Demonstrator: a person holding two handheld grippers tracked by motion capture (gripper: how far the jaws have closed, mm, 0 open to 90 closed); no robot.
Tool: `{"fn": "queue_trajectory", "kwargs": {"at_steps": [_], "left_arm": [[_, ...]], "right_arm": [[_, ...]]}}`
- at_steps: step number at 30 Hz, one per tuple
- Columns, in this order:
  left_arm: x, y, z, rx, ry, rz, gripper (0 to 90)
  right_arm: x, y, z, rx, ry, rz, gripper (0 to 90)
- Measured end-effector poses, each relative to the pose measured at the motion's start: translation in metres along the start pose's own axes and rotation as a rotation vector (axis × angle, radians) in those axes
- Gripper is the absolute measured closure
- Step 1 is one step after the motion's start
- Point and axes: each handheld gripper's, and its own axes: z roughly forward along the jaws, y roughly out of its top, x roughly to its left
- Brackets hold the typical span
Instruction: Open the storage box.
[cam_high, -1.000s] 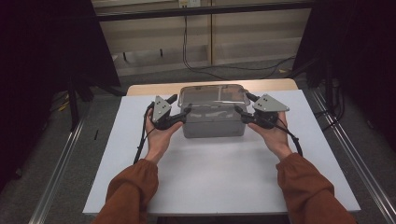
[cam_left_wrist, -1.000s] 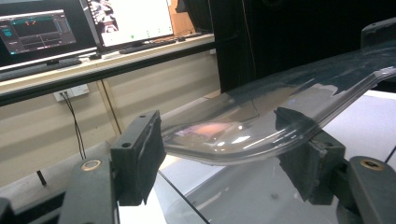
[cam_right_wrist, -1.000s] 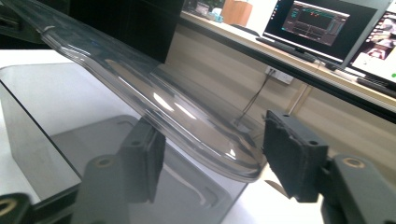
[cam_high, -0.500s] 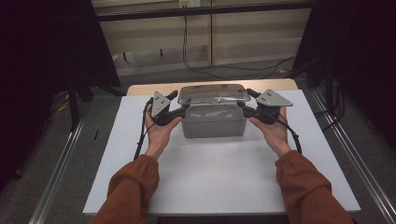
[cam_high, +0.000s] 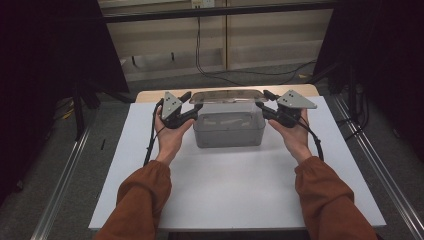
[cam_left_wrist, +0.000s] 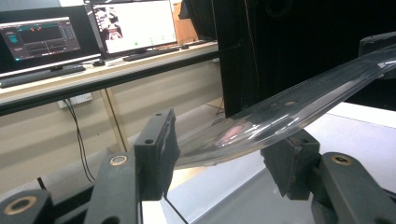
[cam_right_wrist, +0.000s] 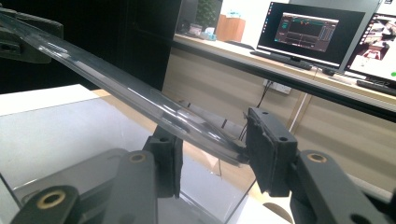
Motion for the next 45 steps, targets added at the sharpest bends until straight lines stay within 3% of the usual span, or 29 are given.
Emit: {"fn": "queue_trajectory", "kwargs": {"at_steps": [8,15,30,45], "left_arm": [[0.003,0.004,0.004,-0.006,0.004,-0.009,48.7],[0.007,0.008,0.007,0.001,-0.002,0.043,51.2],[0.016,0.005,0.018,-0.003,0.022,0.028,50.8],[0.026,0.006,0.029,0.000,0.012,0.016,62.1]], "right_arm": [[-0.004,0.005,0.003,-0.010,-0.002,0.004,57.9],[-0.006,0.007,0.006,-0.026,-0.005,0.012,58.2],[-0.014,0.013,0.012,-0.030,-0.003,0.021,60.5],[-0.027,0.022,0.022,-0.032,0.015,0.040,58.4]]}}
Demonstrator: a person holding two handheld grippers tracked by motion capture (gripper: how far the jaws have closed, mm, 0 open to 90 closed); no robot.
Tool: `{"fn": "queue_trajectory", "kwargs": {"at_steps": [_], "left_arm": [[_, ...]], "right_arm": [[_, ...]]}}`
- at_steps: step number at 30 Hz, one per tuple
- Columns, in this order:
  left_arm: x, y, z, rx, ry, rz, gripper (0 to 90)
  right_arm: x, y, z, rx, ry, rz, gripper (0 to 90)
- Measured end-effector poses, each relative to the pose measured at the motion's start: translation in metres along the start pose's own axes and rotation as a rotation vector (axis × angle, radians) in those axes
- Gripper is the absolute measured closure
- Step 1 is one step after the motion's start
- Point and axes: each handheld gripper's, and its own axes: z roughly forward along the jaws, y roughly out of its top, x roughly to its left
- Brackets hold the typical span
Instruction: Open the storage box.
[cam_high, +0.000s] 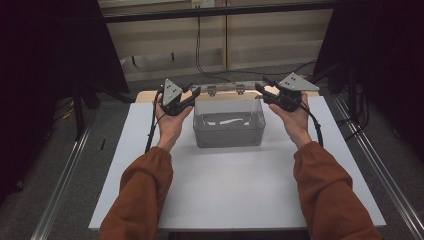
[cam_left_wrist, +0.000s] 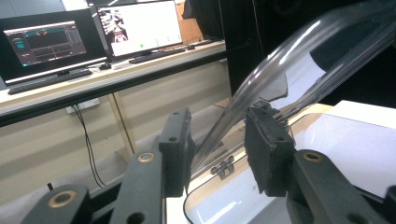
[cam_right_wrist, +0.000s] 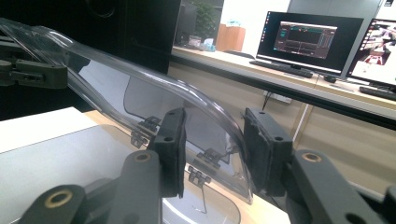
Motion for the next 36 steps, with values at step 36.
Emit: {"fn": "queue_trajectory", "kwargs": {"at_steps": [36], "left_arm": [[0.014,0.001,0.015,0.017,0.017,0.000,71.5]], "right_arm": [[-0.024,-0.023,0.035,0.041,-0.012,0.024,64.4]]}}
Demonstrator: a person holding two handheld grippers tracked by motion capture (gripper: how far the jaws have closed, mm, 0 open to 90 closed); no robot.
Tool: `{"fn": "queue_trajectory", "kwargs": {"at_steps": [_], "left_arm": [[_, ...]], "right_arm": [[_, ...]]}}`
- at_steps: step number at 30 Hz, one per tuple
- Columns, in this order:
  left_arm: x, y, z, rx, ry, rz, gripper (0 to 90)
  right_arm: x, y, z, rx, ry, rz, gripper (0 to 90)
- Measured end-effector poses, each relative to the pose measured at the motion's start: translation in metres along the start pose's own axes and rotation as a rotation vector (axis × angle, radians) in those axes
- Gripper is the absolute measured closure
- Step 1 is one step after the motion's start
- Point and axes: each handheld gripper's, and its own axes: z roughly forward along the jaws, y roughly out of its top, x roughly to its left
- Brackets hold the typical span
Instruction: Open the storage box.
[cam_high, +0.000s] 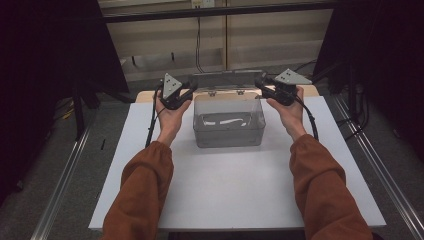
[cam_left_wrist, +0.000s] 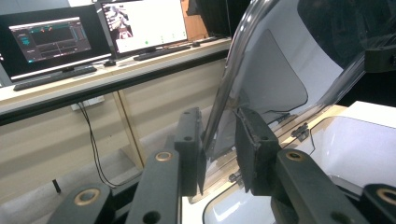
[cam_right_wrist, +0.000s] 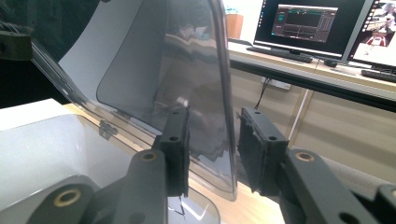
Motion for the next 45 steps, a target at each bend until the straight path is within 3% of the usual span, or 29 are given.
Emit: {"fn": "queue_trajectory", "kwargs": {"at_steps": [12,15,18,25,31,36,45], "left_arm": [[0.005,-0.003,0.012,0.015,0.005,-0.003,71.3],[0.008,-0.005,0.014,0.021,0.021,-0.017,65.9],[0.011,-0.007,0.015,0.029,0.024,-0.038,66.1],[0.015,-0.005,0.021,0.034,0.033,-0.040,63.4],[0.013,-0.010,0.027,0.038,0.018,-0.053,63.5],[0.009,-0.012,0.032,0.049,0.016,-0.031,68.4],[0.010,-0.018,0.037,0.068,0.016,-0.041,65.9]], "right_arm": [[-0.003,0.002,0.010,0.003,0.009,0.004,66.7],[-0.004,0.003,0.011,0.003,0.013,0.005,67.3],[-0.005,0.004,0.012,0.004,0.014,0.006,67.9],[-0.008,0.006,0.017,0.007,0.002,0.010,68.7],[-0.009,0.007,0.019,0.008,0.005,0.006,69.3],[-0.010,0.007,0.018,0.004,0.010,0.024,69.5],[-0.012,0.008,0.021,0.008,0.009,0.021,70.4]]}}
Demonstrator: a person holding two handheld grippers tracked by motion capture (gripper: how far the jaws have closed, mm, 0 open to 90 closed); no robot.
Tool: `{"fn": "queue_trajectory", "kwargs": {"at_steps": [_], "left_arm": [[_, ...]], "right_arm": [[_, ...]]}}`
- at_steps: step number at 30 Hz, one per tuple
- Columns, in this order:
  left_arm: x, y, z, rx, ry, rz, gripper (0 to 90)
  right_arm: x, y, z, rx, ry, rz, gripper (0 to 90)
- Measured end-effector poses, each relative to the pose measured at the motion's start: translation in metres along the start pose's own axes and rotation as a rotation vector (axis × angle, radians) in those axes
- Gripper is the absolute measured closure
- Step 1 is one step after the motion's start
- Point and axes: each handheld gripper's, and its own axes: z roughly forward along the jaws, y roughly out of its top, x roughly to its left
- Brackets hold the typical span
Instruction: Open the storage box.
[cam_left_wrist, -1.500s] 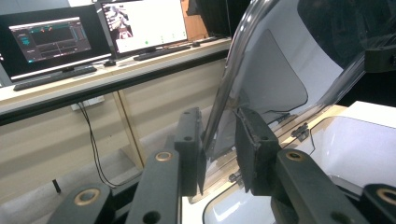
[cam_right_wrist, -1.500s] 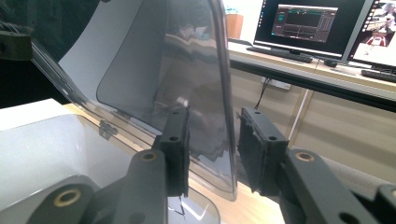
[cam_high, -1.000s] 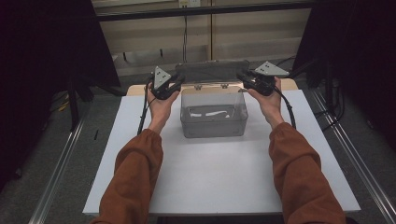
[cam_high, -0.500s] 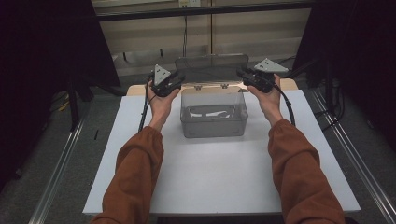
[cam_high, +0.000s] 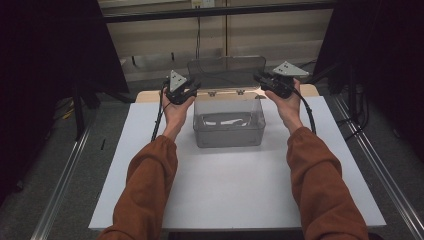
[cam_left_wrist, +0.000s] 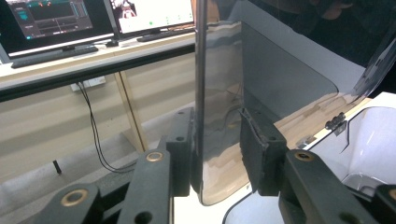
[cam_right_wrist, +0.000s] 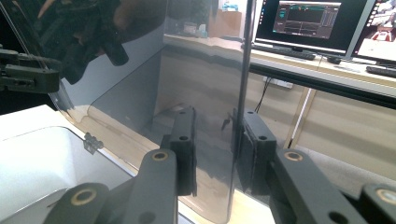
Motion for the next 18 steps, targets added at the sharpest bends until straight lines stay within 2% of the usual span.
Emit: {"fn": "queue_trajectory", "kwargs": {"at_steps": [2,5,9,11,13,17,18], "left_arm": [[0.001,-0.001,0.001,0.008,-0.001,0.003,65.8],[0.001,-0.003,0.003,0.000,-0.008,-0.020,67.3],[0.002,-0.003,0.003,0.000,-0.014,-0.016,68.7],[0.004,-0.002,0.003,0.004,-0.008,-0.007,70.9],[0.005,-0.003,0.004,0.000,-0.011,-0.019,71.7],[0.005,-0.003,0.006,-0.005,-0.005,-0.031,71.7],[0.006,-0.003,0.006,0.000,-0.007,-0.023,71.6]], "right_arm": [[0.000,0.000,0.000,0.000,0.000,-0.002,70.4],[-0.001,0.000,0.001,-0.001,0.000,-0.003,70.5],[-0.002,-0.002,0.001,-0.011,0.001,0.011,70.2],[-0.004,-0.005,0.003,-0.001,-0.006,0.022,64.5],[-0.005,-0.009,0.004,0.011,0.003,0.034,63.5],[-0.005,-0.016,0.009,0.039,0.005,0.026,60.2],[-0.005,-0.017,0.010,0.043,0.002,0.030,59.9]]}}
